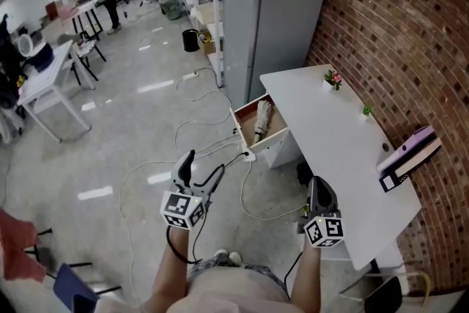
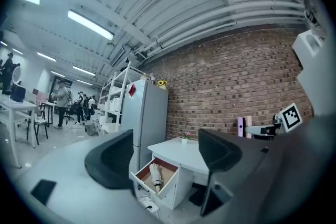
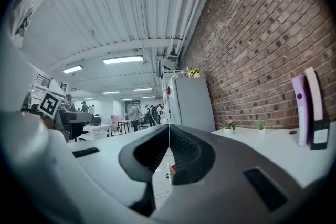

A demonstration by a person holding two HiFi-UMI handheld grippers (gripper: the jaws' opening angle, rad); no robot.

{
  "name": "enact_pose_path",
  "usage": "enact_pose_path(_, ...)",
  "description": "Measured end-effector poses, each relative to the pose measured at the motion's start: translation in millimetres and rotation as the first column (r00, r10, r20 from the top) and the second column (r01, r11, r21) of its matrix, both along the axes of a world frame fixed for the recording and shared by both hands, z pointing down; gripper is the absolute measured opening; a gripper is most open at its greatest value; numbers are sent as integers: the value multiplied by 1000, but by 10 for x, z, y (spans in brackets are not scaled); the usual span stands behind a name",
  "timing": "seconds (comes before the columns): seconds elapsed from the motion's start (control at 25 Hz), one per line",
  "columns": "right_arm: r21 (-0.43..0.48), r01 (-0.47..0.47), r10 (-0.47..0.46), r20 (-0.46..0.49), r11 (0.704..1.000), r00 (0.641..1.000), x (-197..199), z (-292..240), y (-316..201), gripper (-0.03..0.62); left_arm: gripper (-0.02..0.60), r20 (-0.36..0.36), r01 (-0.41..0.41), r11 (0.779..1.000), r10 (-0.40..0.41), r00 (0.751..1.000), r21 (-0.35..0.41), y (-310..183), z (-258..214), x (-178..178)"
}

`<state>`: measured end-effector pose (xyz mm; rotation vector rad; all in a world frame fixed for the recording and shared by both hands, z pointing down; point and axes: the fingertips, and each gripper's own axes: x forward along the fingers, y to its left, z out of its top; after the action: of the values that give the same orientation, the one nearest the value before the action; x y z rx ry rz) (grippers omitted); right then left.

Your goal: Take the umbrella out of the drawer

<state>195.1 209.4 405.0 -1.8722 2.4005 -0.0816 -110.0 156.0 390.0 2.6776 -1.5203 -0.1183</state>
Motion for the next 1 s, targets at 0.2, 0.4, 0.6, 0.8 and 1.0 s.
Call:
enact_pose_path(0.2,-2,16,-16,-2,1000,1000,73,63,-67,20,371,5,30,999,-30,1000,-15,45,108,43)
enact_pose_path(0.4,-22,47,-47,-10,999,999,73,162,-207,20,371,7,48,998,-47,999,-32,-23,242,82)
enact_pose_path(0.6,-42,50,-50,-6,998,999,101,258,-439,20,371,17,49,998,-48,999,-47,-237,334,146)
enact_pose_path(0.8,-56,50,-50,-6,997,999,112,321,-842,20,371,25,37,998,-35,999,-54,-649,379,214)
enact_pose_path(1.0,-69,36,-36,-1,997,999,93,397,-1353,20,371,23,24,997,-22,1000,-78,-1238,460,219)
